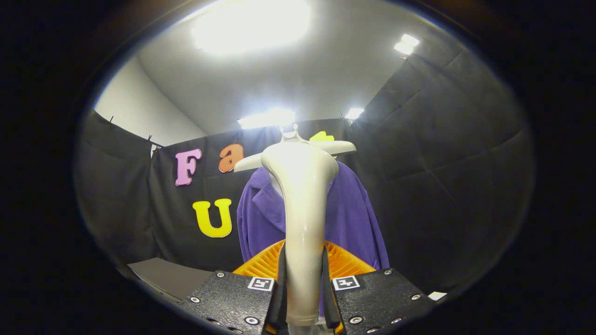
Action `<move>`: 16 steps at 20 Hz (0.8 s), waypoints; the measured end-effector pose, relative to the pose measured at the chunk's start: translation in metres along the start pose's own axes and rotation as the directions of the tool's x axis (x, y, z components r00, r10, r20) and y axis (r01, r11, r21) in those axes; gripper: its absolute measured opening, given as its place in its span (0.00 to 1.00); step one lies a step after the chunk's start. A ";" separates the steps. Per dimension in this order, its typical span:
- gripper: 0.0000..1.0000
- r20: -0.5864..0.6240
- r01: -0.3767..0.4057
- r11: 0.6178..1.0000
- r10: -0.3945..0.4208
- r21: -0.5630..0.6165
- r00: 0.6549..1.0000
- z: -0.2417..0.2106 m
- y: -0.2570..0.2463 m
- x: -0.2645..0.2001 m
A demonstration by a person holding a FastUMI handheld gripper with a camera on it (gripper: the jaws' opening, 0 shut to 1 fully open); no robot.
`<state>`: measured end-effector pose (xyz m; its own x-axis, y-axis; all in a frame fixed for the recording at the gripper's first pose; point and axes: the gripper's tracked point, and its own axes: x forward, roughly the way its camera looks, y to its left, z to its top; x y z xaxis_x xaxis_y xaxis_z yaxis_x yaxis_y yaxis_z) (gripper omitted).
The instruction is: Iron the clothes twice with a garment steamer, once on the left side and once on the right side.
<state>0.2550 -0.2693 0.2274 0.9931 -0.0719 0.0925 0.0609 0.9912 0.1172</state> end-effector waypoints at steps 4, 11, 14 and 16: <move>0.32 0.030 0.031 0.999 -0.032 0.034 0.999 0.004 -0.016 0.028; 0.33 0.046 0.122 0.987 -0.127 0.102 0.991 -0.016 -0.051 0.090; 0.33 0.007 0.147 0.983 -0.149 0.111 0.989 -0.032 -0.061 0.107; 0.33 -0.023 0.155 0.981 -0.153 0.115 0.988 -0.045 -0.066 0.113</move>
<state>0.3675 -0.3376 0.1856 0.9740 -0.2206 0.0511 0.2022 0.9488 0.2426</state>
